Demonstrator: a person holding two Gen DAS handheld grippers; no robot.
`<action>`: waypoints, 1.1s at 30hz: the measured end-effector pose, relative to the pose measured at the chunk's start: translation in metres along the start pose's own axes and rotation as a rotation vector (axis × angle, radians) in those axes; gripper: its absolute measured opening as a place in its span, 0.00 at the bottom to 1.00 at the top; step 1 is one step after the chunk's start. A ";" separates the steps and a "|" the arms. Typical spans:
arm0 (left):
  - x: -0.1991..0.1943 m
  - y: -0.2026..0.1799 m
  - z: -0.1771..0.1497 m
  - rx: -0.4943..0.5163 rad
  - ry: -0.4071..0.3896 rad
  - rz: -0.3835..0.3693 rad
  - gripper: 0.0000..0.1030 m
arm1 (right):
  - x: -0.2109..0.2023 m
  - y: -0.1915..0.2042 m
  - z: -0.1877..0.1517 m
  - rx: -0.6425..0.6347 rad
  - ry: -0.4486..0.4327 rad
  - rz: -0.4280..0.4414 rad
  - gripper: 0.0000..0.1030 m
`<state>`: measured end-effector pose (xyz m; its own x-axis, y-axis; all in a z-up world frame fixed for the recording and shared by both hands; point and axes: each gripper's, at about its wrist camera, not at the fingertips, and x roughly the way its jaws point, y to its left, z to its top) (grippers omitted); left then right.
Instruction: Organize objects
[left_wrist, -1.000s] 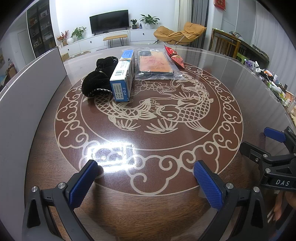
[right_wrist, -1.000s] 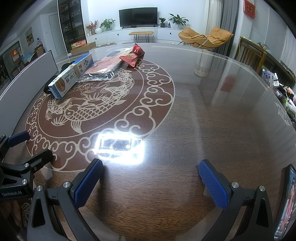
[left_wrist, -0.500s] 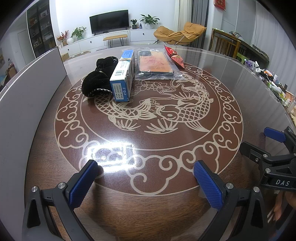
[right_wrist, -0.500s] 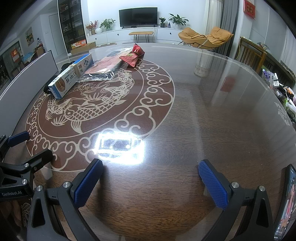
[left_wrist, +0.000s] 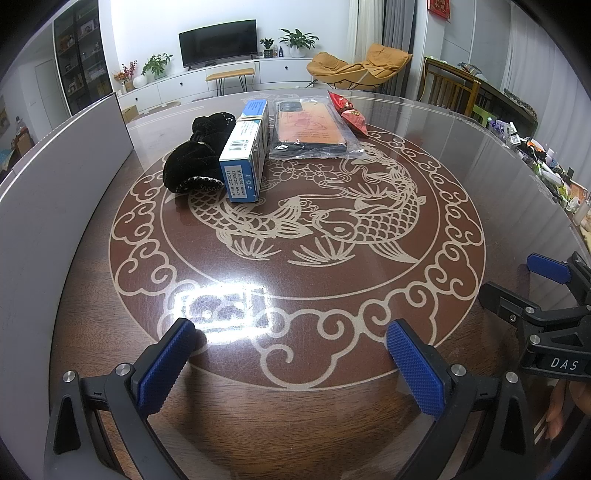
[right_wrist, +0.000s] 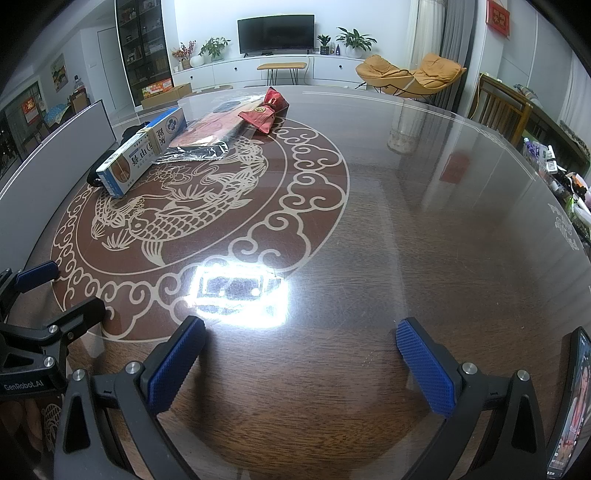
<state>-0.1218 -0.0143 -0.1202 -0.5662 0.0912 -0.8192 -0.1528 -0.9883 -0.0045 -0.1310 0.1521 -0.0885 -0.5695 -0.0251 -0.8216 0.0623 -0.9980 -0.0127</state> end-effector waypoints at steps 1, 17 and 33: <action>0.000 0.000 0.000 0.000 0.000 0.000 1.00 | 0.000 0.000 0.000 0.000 0.000 0.000 1.00; -0.036 0.074 0.074 -0.127 -0.117 -0.007 1.00 | 0.000 0.000 0.000 0.000 0.000 0.000 1.00; 0.059 0.117 0.141 -0.122 0.036 -0.002 1.00 | 0.001 0.000 0.000 -0.001 0.000 0.002 1.00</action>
<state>-0.2867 -0.1072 -0.0882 -0.5361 0.0907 -0.8393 -0.0528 -0.9959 -0.0738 -0.1313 0.1519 -0.0891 -0.5697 -0.0268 -0.8214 0.0637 -0.9979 -0.0116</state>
